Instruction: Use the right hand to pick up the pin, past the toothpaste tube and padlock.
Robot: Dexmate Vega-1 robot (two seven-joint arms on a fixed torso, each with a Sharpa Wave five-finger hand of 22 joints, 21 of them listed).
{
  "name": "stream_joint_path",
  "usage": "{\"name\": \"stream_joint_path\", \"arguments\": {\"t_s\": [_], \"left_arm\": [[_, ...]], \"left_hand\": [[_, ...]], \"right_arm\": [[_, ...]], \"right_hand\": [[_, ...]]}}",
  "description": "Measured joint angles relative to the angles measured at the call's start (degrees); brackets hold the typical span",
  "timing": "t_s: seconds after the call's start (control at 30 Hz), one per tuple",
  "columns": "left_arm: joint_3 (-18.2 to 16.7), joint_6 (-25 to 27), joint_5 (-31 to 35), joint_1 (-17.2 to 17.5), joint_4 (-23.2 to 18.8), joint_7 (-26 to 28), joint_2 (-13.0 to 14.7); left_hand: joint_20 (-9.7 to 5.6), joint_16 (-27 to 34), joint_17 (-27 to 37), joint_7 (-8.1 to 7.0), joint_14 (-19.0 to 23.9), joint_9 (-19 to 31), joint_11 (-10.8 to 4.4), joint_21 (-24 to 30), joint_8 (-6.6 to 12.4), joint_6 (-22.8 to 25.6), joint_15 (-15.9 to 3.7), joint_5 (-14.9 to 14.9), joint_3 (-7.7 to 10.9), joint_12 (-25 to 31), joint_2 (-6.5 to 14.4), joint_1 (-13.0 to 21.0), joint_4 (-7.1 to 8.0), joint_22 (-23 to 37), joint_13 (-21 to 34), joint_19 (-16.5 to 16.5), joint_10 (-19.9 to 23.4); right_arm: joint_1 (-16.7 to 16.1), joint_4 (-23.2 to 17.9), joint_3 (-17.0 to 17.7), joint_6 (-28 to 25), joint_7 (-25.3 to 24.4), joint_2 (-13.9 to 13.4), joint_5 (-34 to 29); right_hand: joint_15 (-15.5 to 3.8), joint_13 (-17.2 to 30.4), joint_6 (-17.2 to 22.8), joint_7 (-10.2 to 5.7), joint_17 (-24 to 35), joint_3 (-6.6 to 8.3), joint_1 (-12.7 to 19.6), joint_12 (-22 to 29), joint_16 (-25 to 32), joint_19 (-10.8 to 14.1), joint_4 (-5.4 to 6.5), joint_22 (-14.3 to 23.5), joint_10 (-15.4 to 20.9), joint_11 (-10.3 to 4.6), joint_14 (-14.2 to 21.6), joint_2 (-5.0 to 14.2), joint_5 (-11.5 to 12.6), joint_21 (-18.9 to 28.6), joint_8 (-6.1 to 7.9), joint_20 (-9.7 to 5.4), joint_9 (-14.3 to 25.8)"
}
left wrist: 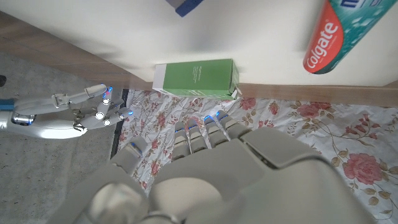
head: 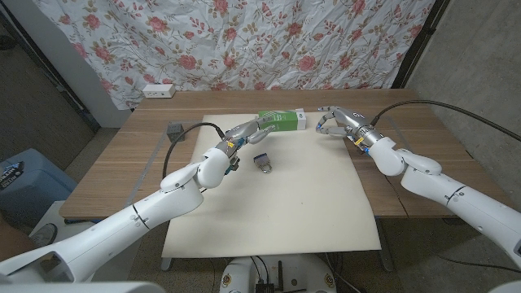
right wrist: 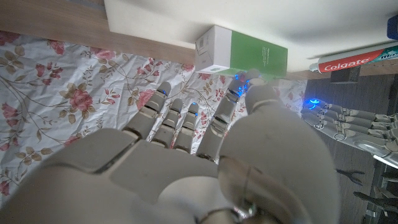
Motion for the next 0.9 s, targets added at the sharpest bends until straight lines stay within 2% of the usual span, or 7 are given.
{"name": "stream_joint_path", "arguments": {"t_s": [0.9], "left_arm": [[3.7, -1.2, 5.0, -2.9, 2.5, -8.5, 0.1]], "left_hand": [[-0.24, 0.0, 0.0, -0.41, -1.0, 0.0, 0.08, 0.2, -0.45, -1.5, 0.41, 0.0, -1.31, -0.5, 0.0, 0.0, 0.48, 0.0, 0.0, -1.7, -1.8]], "right_arm": [[0.1, 0.4, -0.5, -1.5, -1.6, 1.6, 0.3]], "right_hand": [[0.00, 0.0, 0.0, 0.00, 0.3, -0.24, 0.0, 0.0, 0.0, -0.2, -0.24, 0.0, 0.2, -0.21, 0.0, 0.00, 0.0, 0.0, -0.46, 0.21, -0.3]]}}
